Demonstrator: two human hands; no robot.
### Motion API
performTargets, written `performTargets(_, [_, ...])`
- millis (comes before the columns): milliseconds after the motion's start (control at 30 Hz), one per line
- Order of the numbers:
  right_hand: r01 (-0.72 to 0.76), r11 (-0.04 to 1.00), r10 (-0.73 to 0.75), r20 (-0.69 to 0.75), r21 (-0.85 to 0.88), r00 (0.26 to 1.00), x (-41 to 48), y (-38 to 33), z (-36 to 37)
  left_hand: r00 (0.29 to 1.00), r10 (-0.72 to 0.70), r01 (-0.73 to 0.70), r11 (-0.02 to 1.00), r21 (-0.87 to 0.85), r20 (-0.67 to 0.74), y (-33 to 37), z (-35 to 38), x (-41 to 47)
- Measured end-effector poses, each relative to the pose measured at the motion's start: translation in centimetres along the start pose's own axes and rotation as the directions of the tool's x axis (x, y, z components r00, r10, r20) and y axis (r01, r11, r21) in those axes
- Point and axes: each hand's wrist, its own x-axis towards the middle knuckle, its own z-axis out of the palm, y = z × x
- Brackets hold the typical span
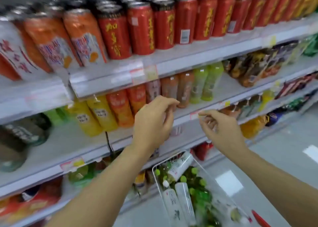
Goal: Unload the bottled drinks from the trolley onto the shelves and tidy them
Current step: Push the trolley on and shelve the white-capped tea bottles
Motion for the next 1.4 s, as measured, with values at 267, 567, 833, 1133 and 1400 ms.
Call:
performTargets(267, [-0.563, 0.826, 0.547, 0.293, -0.034, 0.784, -14.1, 14.4, 9.1, 0.637, -0.477, 0.465, 0.864, 0.193, 0.605, -4.9, 14.6, -18.8])
performTargets(567, [-0.624, 0.643, 0.766, 0.338, -0.445, 0.548, -21.0, 20.9, 16.0, -0.065, -0.72, 0.797, 0.379, 0.471, 0.691, -7.9, 21.5, -30.9])
performTargets(833, [-0.564, 0.541, 0.829, 0.285, -0.623, 0.48, -22.6, 23.4, 14.3, -0.107, -0.848, 0.815, 0.224, 0.535, 0.519, -5.4, 23.8, -32.1])
performTargets(1133, [-0.86, 0.506, 0.85, 0.206, -0.065, 0.484, -21.1, 23.5, 13.1, -0.348, -0.835, 0.903, -0.175, 0.393, 0.426, -5.9, 24.1, -31.1])
performTargets(1400, [-0.809, 0.472, 0.873, -0.056, 0.35, 0.485, -17.9, 22.7, 17.2, -0.475, -0.631, 0.827, -0.558, 0.067, 0.613, -6.4, 22.4, -30.1])
